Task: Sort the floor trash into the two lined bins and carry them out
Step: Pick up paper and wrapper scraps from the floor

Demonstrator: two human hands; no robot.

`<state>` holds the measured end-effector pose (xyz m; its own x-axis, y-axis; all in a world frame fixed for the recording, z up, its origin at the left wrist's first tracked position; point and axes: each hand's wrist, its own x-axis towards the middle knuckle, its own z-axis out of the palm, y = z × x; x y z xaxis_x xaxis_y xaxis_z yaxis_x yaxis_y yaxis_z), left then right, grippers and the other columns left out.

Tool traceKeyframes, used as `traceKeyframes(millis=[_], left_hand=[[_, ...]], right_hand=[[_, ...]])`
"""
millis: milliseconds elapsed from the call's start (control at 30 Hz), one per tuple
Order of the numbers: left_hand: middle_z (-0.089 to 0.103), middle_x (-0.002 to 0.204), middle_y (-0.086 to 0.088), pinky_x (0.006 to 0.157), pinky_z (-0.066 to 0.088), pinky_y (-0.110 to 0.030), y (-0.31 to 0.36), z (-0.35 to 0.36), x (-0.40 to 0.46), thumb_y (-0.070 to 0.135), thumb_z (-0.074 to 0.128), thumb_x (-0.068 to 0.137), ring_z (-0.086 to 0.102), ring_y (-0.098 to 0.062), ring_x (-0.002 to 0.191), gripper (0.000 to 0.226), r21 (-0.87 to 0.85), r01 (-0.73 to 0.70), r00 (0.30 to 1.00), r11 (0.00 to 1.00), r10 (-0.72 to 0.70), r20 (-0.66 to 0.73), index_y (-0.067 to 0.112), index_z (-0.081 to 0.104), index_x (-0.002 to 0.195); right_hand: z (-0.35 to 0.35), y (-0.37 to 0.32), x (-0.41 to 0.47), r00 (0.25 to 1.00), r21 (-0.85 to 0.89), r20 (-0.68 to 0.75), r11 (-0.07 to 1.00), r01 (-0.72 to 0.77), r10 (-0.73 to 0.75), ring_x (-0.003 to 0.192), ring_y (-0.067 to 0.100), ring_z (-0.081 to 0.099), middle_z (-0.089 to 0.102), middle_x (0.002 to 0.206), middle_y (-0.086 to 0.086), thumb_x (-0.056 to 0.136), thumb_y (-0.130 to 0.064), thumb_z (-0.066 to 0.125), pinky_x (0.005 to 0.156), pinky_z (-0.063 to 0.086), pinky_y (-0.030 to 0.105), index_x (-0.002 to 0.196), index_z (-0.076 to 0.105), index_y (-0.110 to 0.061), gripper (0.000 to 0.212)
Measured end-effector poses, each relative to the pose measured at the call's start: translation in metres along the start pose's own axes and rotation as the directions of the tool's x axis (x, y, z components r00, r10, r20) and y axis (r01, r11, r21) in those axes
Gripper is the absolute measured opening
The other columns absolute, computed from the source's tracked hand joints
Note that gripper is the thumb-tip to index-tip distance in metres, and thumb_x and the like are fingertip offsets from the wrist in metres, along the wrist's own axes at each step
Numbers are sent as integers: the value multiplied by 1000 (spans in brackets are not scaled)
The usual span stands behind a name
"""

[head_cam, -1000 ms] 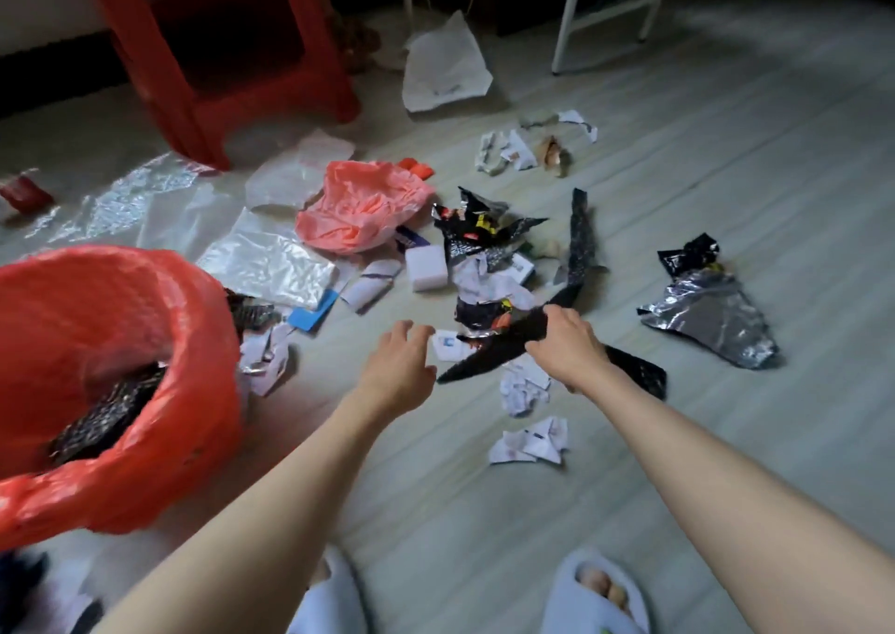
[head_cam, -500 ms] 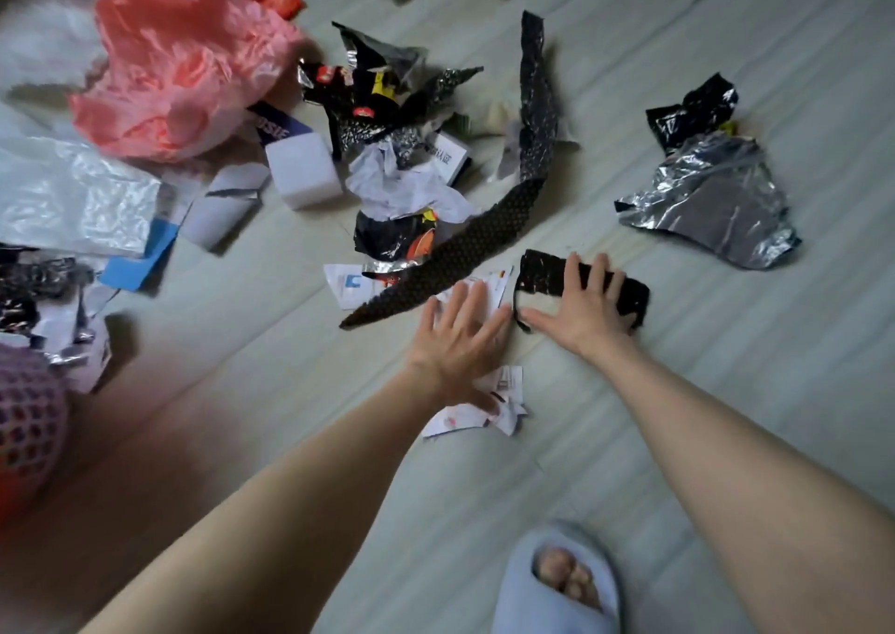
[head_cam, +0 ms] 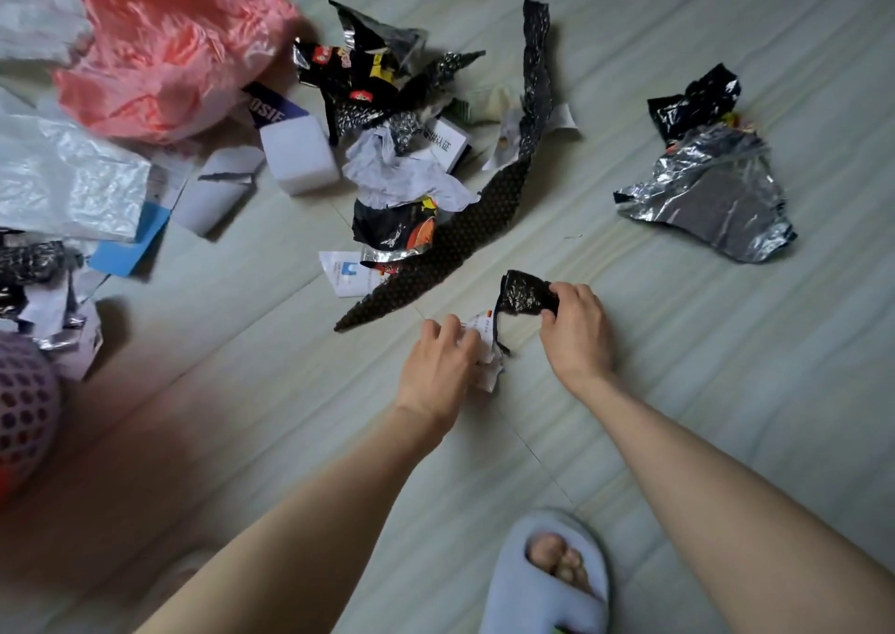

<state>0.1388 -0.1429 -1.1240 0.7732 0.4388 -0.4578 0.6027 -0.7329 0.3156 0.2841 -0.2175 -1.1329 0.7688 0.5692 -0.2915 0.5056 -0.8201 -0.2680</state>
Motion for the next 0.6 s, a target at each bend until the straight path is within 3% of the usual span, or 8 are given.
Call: traceKeyframes(millis=[100, 200, 267, 333, 367, 433, 533, 600], left_hand=[[44, 123, -10, 77, 40, -34, -5, 2, 1, 9, 54, 86, 41, -28, 113, 37, -25, 20, 1000, 999, -19, 23, 8, 43, 122], [48, 121, -10, 84, 37, -33, -13, -5, 3, 7, 47, 88, 44, -27, 113, 33, -18, 13, 1000, 1000, -12, 11, 7, 46, 121], [52, 118, -8, 87, 32, -30, -24, -11, 2, 5, 42, 88, 47, -26, 111, 34, 10, -25, 999, 1000, 25, -41, 8, 49, 122], [57, 105, -8, 81, 32, -33, -38, -20, -2, -2, 46, 80, 53, -29, 100, 35, -1, -59, 981, 998, 58, -187, 9, 59, 111], [60, 95, -8, 75, 35, -34, -46, -25, -2, -5, 50, 72, 56, -31, 90, 34, 1, -67, 963, 998, 65, -261, 9, 64, 100], [61, 85, -8, 68, 37, -35, -66, -35, 1, -3, 57, 62, 56, -30, 81, 27, -1, -60, 917, 998, 55, -395, 11, 66, 84], [57, 119, -16, 83, 40, -44, -84, -55, 14, 0, 70, 66, 50, -37, 112, 25, -25, -39, 923, 999, 27, -385, 11, 70, 89], [37, 145, -19, 100, 31, -51, -89, -64, 27, 3, 68, 72, 30, -41, 135, 28, -6, -64, 942, 998, 59, -330, 13, 71, 98]], right_hand=[[-6, -7, 1, 995, 126, -7, 987, -101, 102, 119, 32, 50, 54, 128, 14, 91, -11, 55, 93, 38, 36, 129, 49, -7, 39], [-16, -15, 7, 981, 224, -51, 959, -174, 190, 124, 29, 48, 52, 135, 12, 91, -13, 56, 97, 36, 34, 136, 44, -8, 47], [-24, -23, 12, 983, 165, -178, 983, 81, -51, 115, 31, 53, 59, 121, 13, 88, -12, 58, 93, 38, 35, 126, 54, -7, 39], [-30, -32, 23, 898, 20, -250, 925, 378, -362, 99, 35, 58, 63, 102, 15, 81, -10, 63, 84, 41, 35, 109, 63, -3, 29], [-32, -40, 32, 855, -23, -253, 886, 462, -452, 96, 35, 59, 63, 100, 15, 78, -8, 65, 81, 44, 35, 103, 65, -2, 26], [-38, -60, 50, 853, -33, -169, 868, 496, -494, 110, 33, 54, 58, 116, 14, 82, -6, 65, 84, 50, 39, 102, 64, -1, 21], [-33, -85, 79, 931, 13, -73, 933, 359, -358, 140, 27, 26, 28, 152, 12, 88, -5, 57, 109, 33, 35, 105, 64, -2, 18], [-27, -93, 94, 974, 31, 22, 974, 225, -226, 146, 26, 11, 11, 158, 10, 89, -12, 60, 116, 18, 29, 110, 65, -8, 22]])
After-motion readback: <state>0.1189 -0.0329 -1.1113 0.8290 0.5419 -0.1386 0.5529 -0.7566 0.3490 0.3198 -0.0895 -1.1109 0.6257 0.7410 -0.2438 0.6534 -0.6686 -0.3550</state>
